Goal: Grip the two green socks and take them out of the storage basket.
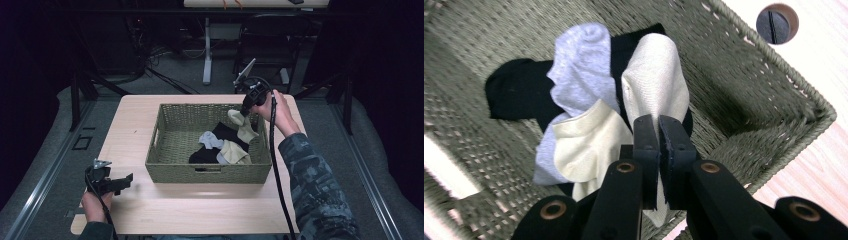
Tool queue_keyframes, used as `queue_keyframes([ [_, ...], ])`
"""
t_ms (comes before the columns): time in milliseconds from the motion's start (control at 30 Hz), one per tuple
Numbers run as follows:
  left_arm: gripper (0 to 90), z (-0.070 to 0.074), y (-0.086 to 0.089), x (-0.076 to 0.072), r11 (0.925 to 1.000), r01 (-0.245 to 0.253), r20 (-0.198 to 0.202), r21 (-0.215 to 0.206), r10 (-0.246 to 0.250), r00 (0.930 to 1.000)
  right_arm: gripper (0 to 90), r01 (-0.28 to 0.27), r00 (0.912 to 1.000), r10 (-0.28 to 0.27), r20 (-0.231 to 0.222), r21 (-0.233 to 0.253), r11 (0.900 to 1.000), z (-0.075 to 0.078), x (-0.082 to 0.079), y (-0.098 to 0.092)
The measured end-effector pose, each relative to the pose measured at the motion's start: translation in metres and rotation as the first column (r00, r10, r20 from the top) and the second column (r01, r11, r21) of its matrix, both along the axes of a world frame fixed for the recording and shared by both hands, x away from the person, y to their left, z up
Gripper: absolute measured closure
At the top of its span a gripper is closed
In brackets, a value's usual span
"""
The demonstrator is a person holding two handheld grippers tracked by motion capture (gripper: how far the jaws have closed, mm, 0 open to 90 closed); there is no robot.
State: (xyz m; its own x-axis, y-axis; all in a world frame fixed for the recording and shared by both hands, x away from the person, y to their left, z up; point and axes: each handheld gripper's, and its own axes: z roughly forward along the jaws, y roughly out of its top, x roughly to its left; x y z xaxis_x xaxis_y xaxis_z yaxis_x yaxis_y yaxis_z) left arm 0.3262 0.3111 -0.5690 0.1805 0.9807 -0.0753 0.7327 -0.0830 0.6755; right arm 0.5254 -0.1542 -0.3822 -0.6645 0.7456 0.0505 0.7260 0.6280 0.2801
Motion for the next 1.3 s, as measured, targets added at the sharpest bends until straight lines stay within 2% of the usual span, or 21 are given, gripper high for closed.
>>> queue_keyframes([
  [100,0.1,0.0,0.0,0.0,1.0,-0.001,-0.002,0.0,0.001,1.0,86.9,0.0,0.9999,0.0,0.011,0.009,1.0,0.009,-0.003,0.002],
  [133,0.1,0.0,0.0,0.0,1.0,0.0,-0.001,0.001,0.0,1.0,86.9,-0.009,0.9999,0.009,0.012,0.005,1.0,0.016,-0.004,0.004],
  [267,0.1,0.001,-0.001,0.0,1.0,0.005,0.004,0.003,-0.005,1.0,86.9,-0.019,0.9997,0.018,0.016,0.013,1.0,0.025,-0.006,0.005],
  [333,0.1,0.001,-0.001,0.0,0.9999,0.008,-0.008,0.007,-0.008,0.9999,86.9,-0.018,0.9997,0.018,0.018,0.014,1.0,0.029,-0.007,0.005],
  [600,0.2,0.0,-0.002,0.001,0.9999,-0.002,-0.001,0.015,0.002,1.0,86.9,-0.023,0.9993,0.022,0.029,0.03,0.999,0.043,-0.01,0.007],
  [667,0.2,0.0,-0.001,0.001,1.0,-0.001,0.001,0.004,0.001,1.0,86.8,-0.027,0.9989,0.026,0.039,0.04,0.999,0.049,-0.011,0.008],
  [767,0.2,0.0,-0.002,0.001,0.9999,-0.005,-0.001,0.014,0.005,1.0,86.8,-0.032,0.9987,0.03,0.042,0.04,0.999,0.053,-0.012,0.008],
  [967,0.2,0.0,-0.002,0.001,1.0,0.002,-0.004,0.008,-0.002,1.0,86.8,-0.03,0.9982,0.028,0.053,0.04,0.999,0.064,-0.016,0.008],
  [1300,0.2,0.0,-0.002,0.001,1.0,0.004,-0.004,0.007,-0.004,1.0,86.8,-0.025,0.9956,0.019,0.092,0.063,0.998,0.09,-0.022,0.0],
])
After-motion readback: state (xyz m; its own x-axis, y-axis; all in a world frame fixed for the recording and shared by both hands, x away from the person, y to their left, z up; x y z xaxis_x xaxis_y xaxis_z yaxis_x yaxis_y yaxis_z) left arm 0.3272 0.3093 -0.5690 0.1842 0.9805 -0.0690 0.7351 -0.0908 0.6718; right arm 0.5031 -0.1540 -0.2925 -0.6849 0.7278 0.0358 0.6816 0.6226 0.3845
